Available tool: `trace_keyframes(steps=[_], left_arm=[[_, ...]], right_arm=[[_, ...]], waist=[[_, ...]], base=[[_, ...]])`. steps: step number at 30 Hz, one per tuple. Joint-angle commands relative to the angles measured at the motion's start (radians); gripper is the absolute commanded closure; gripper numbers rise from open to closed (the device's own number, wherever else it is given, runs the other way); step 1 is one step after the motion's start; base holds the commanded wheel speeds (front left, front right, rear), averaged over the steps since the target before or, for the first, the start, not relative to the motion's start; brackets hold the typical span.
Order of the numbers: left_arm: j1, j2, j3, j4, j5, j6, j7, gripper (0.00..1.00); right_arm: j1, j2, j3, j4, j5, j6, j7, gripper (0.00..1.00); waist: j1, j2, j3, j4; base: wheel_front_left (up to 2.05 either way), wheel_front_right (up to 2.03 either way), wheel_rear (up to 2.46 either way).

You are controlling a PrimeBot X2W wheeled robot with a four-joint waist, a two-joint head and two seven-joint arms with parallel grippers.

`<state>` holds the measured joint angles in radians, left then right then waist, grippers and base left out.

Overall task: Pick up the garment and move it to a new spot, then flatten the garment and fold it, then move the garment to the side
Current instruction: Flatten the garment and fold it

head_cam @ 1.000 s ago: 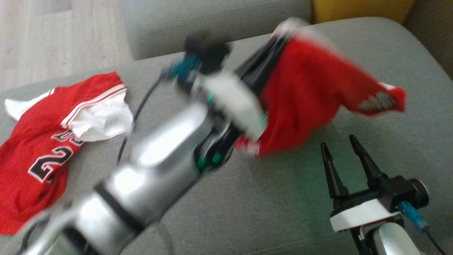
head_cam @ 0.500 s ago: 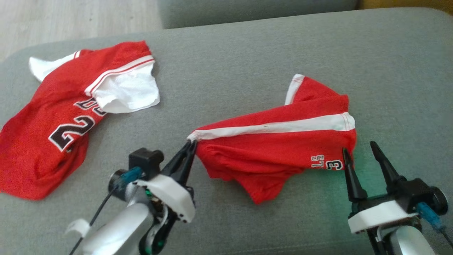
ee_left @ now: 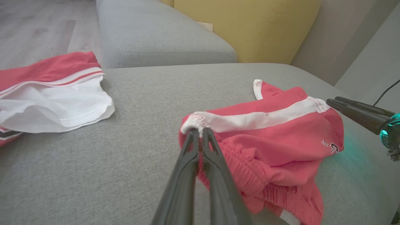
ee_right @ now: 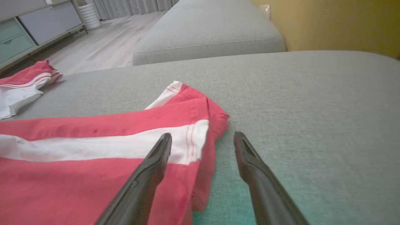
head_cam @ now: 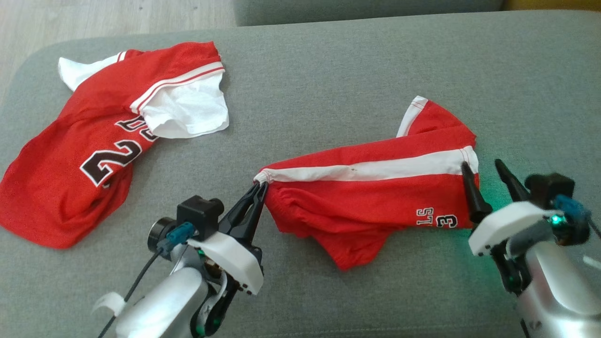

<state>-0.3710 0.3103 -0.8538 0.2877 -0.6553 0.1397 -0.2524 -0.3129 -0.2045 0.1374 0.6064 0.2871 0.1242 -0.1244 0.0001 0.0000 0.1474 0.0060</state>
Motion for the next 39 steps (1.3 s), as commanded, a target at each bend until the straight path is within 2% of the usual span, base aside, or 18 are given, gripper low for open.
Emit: trace_keyframes(steps=[1, 7, 8, 9, 11, 12, 20, 23, 26, 30, 35, 39], left_arm=[[-0.038, 0.008, 0.048, -0.021, 0.014, -0.005, -0.009, 1.00], [-0.045, -0.014, 0.065, -0.010, 0.039, -0.017, -0.009, 1.00], [-0.044, -0.017, 0.068, -0.008, 0.042, -0.019, -0.009, 1.00], [-0.044, -0.020, 0.072, -0.006, 0.046, -0.021, -0.009, 1.00], [-0.043, -0.024, 0.078, -0.002, 0.053, -0.026, -0.009, 1.00], [-0.040, -0.026, 0.086, 0.001, 0.058, -0.029, -0.009, 1.00], [-0.049, -0.021, 0.143, -0.034, 0.099, -0.038, -0.009, 1.00], [-0.106, -0.026, 0.203, -0.083, 0.107, -0.072, -0.009, 1.00], [-0.225, -0.037, 0.258, -0.101, 0.109, -0.125, -0.009, 1.00], [-0.457, -0.058, 0.280, -0.066, 0.159, -0.190, -0.009, 1.00], [-0.710, -0.126, 0.347, -0.021, 0.228, -0.223, -0.009, 1.00], [-0.787, -0.185, 0.400, -0.006, 0.253, -0.248, -0.009, 1.00]], right_arm=[[-0.038, -0.018, 0.041, -0.012, 0.039, 0.007, 0.020, 0.00], [-0.091, -0.048, 0.114, 0.045, 0.149, 0.007, 0.081, 0.00], [-0.098, -0.050, 0.123, 0.052, 0.162, 0.007, 0.081, 0.03], [-0.104, -0.053, 0.133, 0.057, 0.173, 0.007, 0.076, 0.16], [-0.116, -0.061, 0.154, 0.063, 0.192, 0.007, 0.060, 0.84], [-0.125, -0.067, 0.172, 0.063, 0.214, 0.007, 0.041, 1.00], [-0.173, -0.118, 0.183, 0.047, 0.261, 0.007, -0.036, 1.00], [-0.222, -0.154, 0.171, -0.001, 0.314, 0.007, -0.059, 1.00], [-0.301, -0.211, 0.150, -0.062, 0.366, 0.007, -0.075, 1.00], [-0.450, -0.302, 0.139, -0.124, 0.385, 0.007, -0.075, 1.00], [-0.652, -0.382, 0.129, -0.170, 0.375, 0.007, -0.082, 1.00], [-0.749, -0.418, 0.134, -0.202, 0.368, 0.007, -0.094, 1.00]], waist=[[-0.0001, 0.0000, 0.002, 0.002], [-0.0001, 0.0000, 0.012, 0.013], [-0.0001, 0.0000, 0.013, 0.014], [-0.0001, 0.0000, 0.015, 0.015], [-0.0001, 0.0000, 0.014, 0.016], [-0.0001, 0.0000, 0.012, 0.015], [-0.0001, 0.0000, 0.004, -0.002], [-0.0001, 0.0000, 0.019, -0.009], [-0.0001, 0.0000, 0.045, -0.016], [-0.0001, 0.0000, 0.093, -0.031], [-0.0001, 0.0000, 0.160, -0.048], [-0.0001, 0.0000, 0.204, -0.054]], base=[[0.00, 0.00, 0.00], [0.00, 0.00, 0.00], [0.00, 0.00, 0.00], [0.00, 0.00, 0.00], [0.00, 0.00, 0.00], [0.00, 0.00, 0.00], [0.00, 0.00, 0.00], [0.00, 0.00, 0.00], [0.00, 0.00, 0.00], [0.00, 0.00, 0.00], [0.00, 0.00, 0.00], [0.00, 0.00, 0.00]])
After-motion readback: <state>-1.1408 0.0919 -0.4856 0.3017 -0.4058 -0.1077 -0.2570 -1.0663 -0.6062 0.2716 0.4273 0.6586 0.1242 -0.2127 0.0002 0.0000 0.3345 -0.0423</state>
